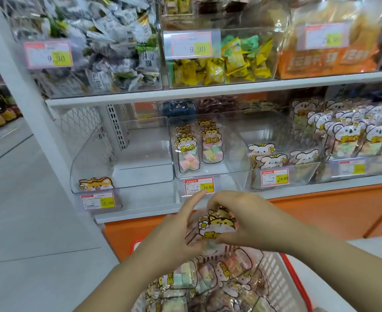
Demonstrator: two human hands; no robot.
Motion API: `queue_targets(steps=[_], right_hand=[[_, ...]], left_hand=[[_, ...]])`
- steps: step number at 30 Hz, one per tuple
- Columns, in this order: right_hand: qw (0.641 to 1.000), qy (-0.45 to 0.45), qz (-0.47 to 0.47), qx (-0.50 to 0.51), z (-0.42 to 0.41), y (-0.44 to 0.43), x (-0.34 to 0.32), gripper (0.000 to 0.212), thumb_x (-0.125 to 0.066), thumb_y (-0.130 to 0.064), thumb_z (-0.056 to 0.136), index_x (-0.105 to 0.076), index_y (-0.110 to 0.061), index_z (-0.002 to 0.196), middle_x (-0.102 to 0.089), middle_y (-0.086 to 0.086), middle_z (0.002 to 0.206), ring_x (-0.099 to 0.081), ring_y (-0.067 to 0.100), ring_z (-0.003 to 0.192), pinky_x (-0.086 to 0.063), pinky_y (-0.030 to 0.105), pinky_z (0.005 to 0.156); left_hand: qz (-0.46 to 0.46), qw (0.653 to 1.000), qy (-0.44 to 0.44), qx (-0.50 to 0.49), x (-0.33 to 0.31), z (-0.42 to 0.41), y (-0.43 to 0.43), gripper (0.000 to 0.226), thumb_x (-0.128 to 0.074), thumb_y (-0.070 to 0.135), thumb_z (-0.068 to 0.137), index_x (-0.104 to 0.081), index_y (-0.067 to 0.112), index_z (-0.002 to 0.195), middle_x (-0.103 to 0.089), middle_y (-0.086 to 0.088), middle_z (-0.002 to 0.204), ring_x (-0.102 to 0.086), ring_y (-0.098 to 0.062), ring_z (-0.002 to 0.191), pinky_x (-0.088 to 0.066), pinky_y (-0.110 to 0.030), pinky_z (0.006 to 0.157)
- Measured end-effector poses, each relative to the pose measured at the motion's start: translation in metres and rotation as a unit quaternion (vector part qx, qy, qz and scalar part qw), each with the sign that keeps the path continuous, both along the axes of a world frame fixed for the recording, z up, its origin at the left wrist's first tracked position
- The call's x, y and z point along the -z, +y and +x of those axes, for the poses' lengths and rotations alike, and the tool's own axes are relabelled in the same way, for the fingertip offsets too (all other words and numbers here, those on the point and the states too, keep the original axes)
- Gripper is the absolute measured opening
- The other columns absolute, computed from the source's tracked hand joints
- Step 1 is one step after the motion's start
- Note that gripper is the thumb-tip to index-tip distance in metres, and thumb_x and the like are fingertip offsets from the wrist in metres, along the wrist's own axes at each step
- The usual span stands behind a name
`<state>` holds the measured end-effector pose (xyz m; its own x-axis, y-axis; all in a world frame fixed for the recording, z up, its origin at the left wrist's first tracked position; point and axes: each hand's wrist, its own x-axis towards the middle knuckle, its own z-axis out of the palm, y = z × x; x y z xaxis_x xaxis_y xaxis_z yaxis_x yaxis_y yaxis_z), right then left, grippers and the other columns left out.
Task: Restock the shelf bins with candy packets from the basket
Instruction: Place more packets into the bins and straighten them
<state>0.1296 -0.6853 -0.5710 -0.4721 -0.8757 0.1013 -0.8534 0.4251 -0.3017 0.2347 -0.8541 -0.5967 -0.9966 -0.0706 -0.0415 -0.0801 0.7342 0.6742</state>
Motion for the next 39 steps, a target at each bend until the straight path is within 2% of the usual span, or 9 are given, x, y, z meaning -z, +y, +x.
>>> queue_targets(steps=[5,10,13,17,20,25,30,34,39], right_hand=[[0.995,0.101,-0.004,0.008,-0.006,-0.017,-0.021,0.049,-0.072,-0.057,0.077,-0.047,-0.039,0.115,-0.060,-0.015,0.107,-0.053,0.008,0.093,-0.042,0.030,0.072],[0.956,0.247,-0.150,0.052,-0.043,-0.022,-0.049,0.044,-0.081,-0.041,0.067,-0.055,-0.036,0.102,-0.066,-0.010,0.090,-0.062,0.020,0.084,-0.051,0.035,0.062],[0.921,0.328,-0.178,0.109,-0.074,-0.026,-0.057,0.048,-0.087,-0.034,0.062,-0.061,-0.025,0.101,-0.066,-0.005,0.085,-0.062,0.027,0.079,-0.054,0.039,0.060],[0.910,0.377,-0.070,0.160,-0.123,-0.050,-0.039,0.045,-0.086,-0.037,0.063,-0.061,-0.022,0.097,-0.066,-0.002,0.079,-0.063,0.030,0.076,-0.051,0.037,0.061],[0.907,0.378,0.035,0.185,-0.151,-0.077,-0.022,0.038,-0.074,-0.041,0.076,-0.053,-0.023,0.103,-0.067,-0.003,0.091,-0.062,0.028,0.090,-0.044,0.036,0.072],[0.912,0.308,0.162,0.217,-0.185,-0.116,-0.007,0.041,-0.066,-0.026,0.082,-0.049,-0.023,0.119,-0.068,0.002,0.105,-0.063,0.028,0.104,-0.040,0.039,0.092],[0.907,0.265,0.260,0.201,-0.207,-0.138,0.001,0.046,-0.069,-0.022,0.080,-0.052,-0.023,0.123,-0.067,0.002,0.107,-0.063,0.028,0.105,-0.043,0.041,0.091],[0.905,0.262,0.257,0.217,-0.220,-0.142,0.000,0.052,-0.074,-0.025,0.078,-0.053,-0.021,0.125,-0.059,0.000,0.097,-0.063,0.027,0.100,-0.040,0.035,0.073],[0.884,0.346,0.201,0.242,-0.230,-0.130,0.020,0.067,-0.073,-0.028,0.080,-0.042,-0.025,0.139,-0.050,0.003,0.137,-0.041,0.029,0.131,-0.034,0.041,0.103]], left_hand=[[0.021,0.996,0.082,-0.004,-0.013,-0.013,-0.013,0.092,-0.072,0.028,0.088,-0.008,0.063,0.145,-0.060,0.020,0.090,-0.057,0.015,0.093,-0.045,-0.004,0.074],[0.033,0.966,0.249,-0.066,-0.035,-0.047,-0.038,0.078,-0.075,0.037,0.085,-0.021,0.067,0.132,-0.055,0.032,0.118,-0.049,0.014,0.115,-0.035,-0.001,0.092],[-0.032,0.967,0.239,-0.084,-0.030,-0.073,-0.063,0.068,-0.069,0.040,0.090,-0.030,0.050,0.144,-0.047,0.018,0.139,-0.043,-0.002,0.130,-0.036,-0.024,0.108],[-0.063,0.978,0.168,-0.104,-0.013,-0.103,-0.089,0.052,-0.065,0.040,0.093,-0.049,0.035,0.142,-0.037,0.010,0.150,-0.040,-0.016,0.137,-0.034,-0.044,0.115],[-0.049,0.986,0.132,-0.088,-0.002,-0.118,-0.101,0.051,-0.067,0.038,0.092,-0.051,0.037,0.140,-0.029,0.013,0.156,-0.037,-0.017,0.140,-0.037,-0.044,0.113],[-0.033,0.989,0.134,-0.050,0.005,-0.131,-0.117,0.052,-0.070,0.034,0.090,-0.052,0.038,0.139,-0.022,0.024,0.157,-0.031,-0.010,0.143,-0.030,-0.042,0.118],[-0.004,0.987,0.158,-0.035,0.012,-0.134,-0.123,0.049,-0.074,0.035,0.087,-0.056,0.039,0.133,-0.024,0.027,0.154,-0.032,-0.005,0.141,-0.028,-0.038,0.119],[0.013,0.985,0.168,-0.032,0.018,-0.134,-0.125,0.048,-0.074,0.037,0.087,-0.057,0.041,0.132,-0.021,0.035,0.151,-0.030,0.002,0.140,-0.027,-0.031,0.118],[0.023,0.985,0.168,-0.035,0.017,-0.134,-0.123,0.047,-0.072,0.035,0.089,-0.056,0.043,0.131,-0.020,0.039,0.149,-0.028,0.002,0.140,-0.027,-0.028,0.116]])
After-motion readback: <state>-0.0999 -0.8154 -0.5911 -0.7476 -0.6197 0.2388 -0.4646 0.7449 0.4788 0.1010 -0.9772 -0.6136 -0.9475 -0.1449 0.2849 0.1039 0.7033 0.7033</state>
